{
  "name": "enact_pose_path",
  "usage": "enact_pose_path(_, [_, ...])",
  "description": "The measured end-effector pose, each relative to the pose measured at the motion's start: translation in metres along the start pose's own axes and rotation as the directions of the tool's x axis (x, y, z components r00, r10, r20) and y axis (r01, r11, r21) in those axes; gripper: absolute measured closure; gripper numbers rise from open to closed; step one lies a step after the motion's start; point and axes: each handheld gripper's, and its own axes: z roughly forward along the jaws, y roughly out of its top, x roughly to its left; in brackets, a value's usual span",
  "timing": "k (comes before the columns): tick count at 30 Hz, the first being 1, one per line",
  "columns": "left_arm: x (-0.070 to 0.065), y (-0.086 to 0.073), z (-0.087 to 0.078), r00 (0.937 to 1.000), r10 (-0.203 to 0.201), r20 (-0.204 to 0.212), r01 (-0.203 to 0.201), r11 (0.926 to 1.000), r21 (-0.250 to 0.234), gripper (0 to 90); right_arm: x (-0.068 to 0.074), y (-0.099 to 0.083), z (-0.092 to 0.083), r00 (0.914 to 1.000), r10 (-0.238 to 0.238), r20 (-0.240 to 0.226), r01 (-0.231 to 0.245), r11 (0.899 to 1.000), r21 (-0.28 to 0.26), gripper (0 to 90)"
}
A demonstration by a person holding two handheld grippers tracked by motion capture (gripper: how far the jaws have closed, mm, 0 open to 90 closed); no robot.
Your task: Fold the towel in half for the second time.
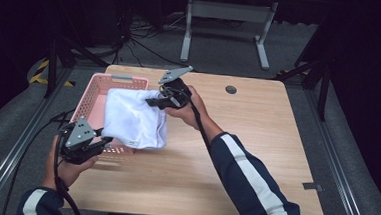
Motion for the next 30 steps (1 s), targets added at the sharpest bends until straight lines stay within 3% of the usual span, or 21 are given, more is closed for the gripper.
enact_pose_path(1, [0.0,0.0,0.0,1.0,0.0,0.0,0.0,1.0,0.0,70.7,0.0,0.0,0.0,1.0,0.0,0.0,0.0,1.0,0.0,70.1])
enact_pose_path(4, [0.018,-0.008,-0.004,0.9986,-0.024,-0.046,0.025,0.9996,0.015,70.7,0.005,0.015,0.024,1.0,-0.008,-0.004,0.008,1.0,0.002,70.0])
enact_pose_path(6, [0.021,-0.009,-0.005,0.9981,-0.029,-0.055,0.03,0.9993,0.022,70.7,0.006,0.019,0.03,0.9999,-0.01,-0.004,0.01,1.0,0.004,70.0])
enact_pose_path(16, [0.052,-0.022,-0.012,0.9847,-0.081,-0.154,0.09,0.9944,0.055,70.8,0.007,0.038,0.07,0.9993,0.036,-0.013,-0.036,0.999,-0.014,69.7])
enact_pose_path(17, [0.055,-0.023,-0.012,0.9838,-0.089,-0.155,0.097,0.9942,0.046,70.8,0.007,0.039,0.075,0.999,0.041,-0.018,-0.042,0.999,-0.009,69.6])
enact_pose_path(21, [0.061,-0.033,0.001,0.9821,-0.106,-0.156,0.125,0.9857,0.114,68.7,0.01,0.035,0.089,0.9987,0.051,0.005,-0.051,0.998,0.026,67.8])
enact_pose_path(23, [0.061,-0.039,0.009,0.9816,-0.119,-0.15,0.138,0.9826,0.124,66.5,0.008,0.03,0.095,0.9988,0.047,0.015,-0.047,0.998,0.05,67.5])
enact_pose_path(24, [0.062,-0.041,0.011,0.9797,-0.126,-0.156,0.147,0.9798,0.136,65.0,0.007,0.026,0.098,0.9986,0.051,0.016,-0.052,0.997,0.06,66.6])
enact_pose_path(25, [0.063,-0.043,0.013,0.9729,-0.147,-0.179,0.172,0.9755,0.137,62.4,0.007,0.023,0.1,0.9983,0.052,0.026,-0.053,0.996,0.069,64.4])
enact_pose_path(28, [0.067,-0.049,0.015,0.9553,-0.21,-0.208,0.241,0.9609,0.136,43.7,0.006,0.014,0.106,0.9971,0.044,0.063,-0.05,0.993,0.109,57.3])
enact_pose_path(30, [0.067,-0.051,0.013,0.9439,-0.25,-0.216,0.274,0.9577,0.088,35.9,0.006,0.01,0.106,0.9962,0.044,0.075,-0.053,0.991,0.123,51.0])
